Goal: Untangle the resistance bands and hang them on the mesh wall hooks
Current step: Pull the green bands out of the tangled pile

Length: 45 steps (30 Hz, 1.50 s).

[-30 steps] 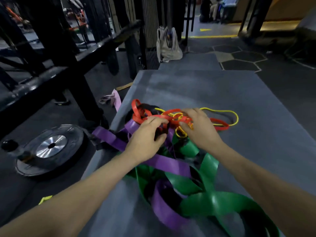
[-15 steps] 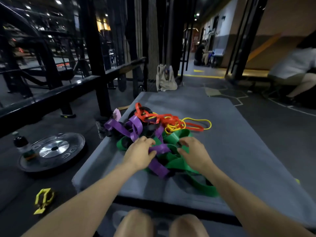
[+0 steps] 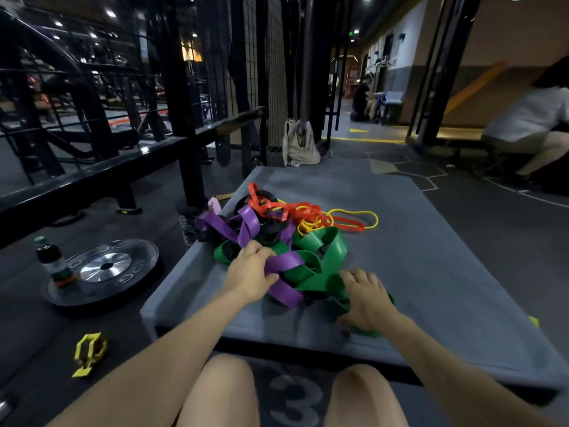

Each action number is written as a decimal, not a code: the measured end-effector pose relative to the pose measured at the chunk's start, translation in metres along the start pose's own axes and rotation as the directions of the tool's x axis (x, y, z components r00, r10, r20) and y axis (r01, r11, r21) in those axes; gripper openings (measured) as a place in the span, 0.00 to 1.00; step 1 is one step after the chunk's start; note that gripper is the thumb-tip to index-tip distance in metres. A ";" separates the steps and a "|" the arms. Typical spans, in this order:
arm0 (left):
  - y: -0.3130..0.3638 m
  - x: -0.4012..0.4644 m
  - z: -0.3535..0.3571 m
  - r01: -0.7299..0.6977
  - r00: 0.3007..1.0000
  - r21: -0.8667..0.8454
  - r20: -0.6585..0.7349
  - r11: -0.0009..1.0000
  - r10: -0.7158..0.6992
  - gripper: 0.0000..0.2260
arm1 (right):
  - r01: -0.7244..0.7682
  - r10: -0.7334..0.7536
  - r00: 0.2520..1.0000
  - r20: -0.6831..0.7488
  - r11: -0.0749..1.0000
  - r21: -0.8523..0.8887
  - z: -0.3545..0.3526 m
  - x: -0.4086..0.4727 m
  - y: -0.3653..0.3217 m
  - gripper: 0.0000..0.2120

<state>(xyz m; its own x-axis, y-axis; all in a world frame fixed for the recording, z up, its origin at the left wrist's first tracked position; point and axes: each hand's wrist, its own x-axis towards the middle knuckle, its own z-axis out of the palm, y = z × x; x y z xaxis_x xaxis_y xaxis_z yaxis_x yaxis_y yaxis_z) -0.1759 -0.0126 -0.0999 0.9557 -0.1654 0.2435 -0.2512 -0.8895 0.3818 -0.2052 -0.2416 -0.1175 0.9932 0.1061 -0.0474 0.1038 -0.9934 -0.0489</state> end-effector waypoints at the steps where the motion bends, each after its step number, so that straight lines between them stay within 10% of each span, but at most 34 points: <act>1: 0.000 0.000 0.002 -0.046 0.999 -0.011 -0.030 0.999 0.045 0.22 | -0.022 0.022 1.000 -0.005 1.000 -0.008 0.001 0.001 0.003 0.43; 6: -0.001 -0.002 0.011 -0.330 0.941 0.071 -0.055 0.941 0.334 0.26 | -0.024 0.027 0.988 -0.149 0.999 0.023 -0.003 0.011 0.015 0.17; 12: -0.008 0.005 0.014 -0.286 0.955 0.223 0.144 0.932 0.259 0.27 | -0.045 0.094 0.972 -0.216 0.974 0.222 -0.033 0.021 0.022 0.18; 19: -0.005 0.015 -0.032 -0.219 0.975 -0.045 -0.026 0.975 0.218 0.30 | 0.097 0.112 0.916 -0.385 0.869 0.485 -0.083 0.026 -0.007 0.19; 24: -0.010 0.010 -0.079 -0.265 0.951 -0.185 -0.211 0.946 0.225 0.28 | 0.078 0.090 0.852 -0.516 0.952 0.295 -0.106 0.036 -0.017 0.17; 34: 0.004 0.016 -0.104 -0.172 0.950 -0.487 -0.313 0.856 0.013 0.14 | 0.063 -0.059 0.968 -0.244 0.998 0.009 -0.102 0.050 -0.042 0.28; 45: 0.000 0.008 -0.101 -0.267 0.939 -0.424 -0.318 0.866 0.134 0.14 | 0.191 -0.139 0.961 -0.238 0.959 0.210 -0.076 0.070 -0.077 0.34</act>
<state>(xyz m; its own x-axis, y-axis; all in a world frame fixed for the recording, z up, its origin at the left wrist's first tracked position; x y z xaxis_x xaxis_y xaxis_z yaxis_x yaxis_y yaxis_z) -0.1837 0.0290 -0.0077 0.8148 -0.1389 0.5629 -0.5374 -0.5453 0.6433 -0.1401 -0.1607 -0.0412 0.9529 0.2297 0.1982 0.2778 -0.9233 -0.2653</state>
